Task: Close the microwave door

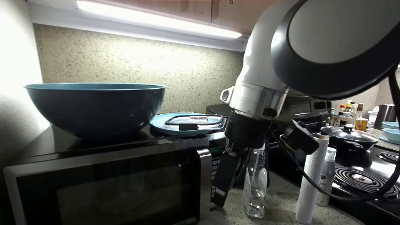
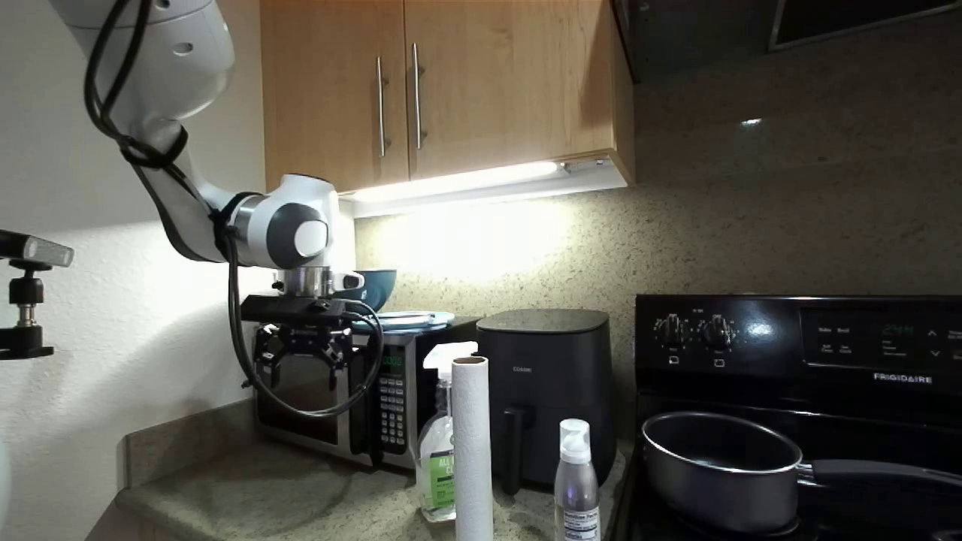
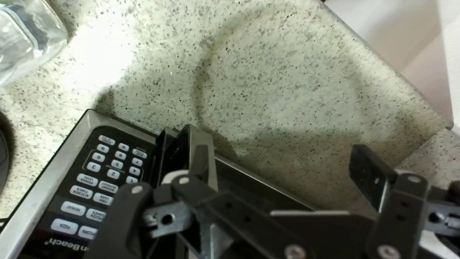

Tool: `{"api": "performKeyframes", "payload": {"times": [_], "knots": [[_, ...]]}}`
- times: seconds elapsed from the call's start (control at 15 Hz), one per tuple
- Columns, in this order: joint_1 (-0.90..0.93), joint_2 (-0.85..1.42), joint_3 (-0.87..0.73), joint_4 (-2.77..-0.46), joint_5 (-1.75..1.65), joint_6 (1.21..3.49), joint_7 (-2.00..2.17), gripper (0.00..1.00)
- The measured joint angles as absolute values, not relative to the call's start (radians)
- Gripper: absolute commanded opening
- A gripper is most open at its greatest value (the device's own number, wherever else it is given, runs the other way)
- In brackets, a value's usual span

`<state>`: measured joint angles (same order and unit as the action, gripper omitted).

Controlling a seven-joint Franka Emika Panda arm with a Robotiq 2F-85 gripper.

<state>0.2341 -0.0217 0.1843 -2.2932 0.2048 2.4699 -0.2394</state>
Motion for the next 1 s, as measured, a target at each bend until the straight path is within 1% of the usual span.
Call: {"api": "performKeyframes", "payload": {"times": [0.4,1.0], "knots": [[0.21,0.05,0.171,-2.29,0.219,2.578,-0.275,1.0],[0.204,0.062,0.187,-2.278,0.222,2.628,-0.27,1.0]]}}
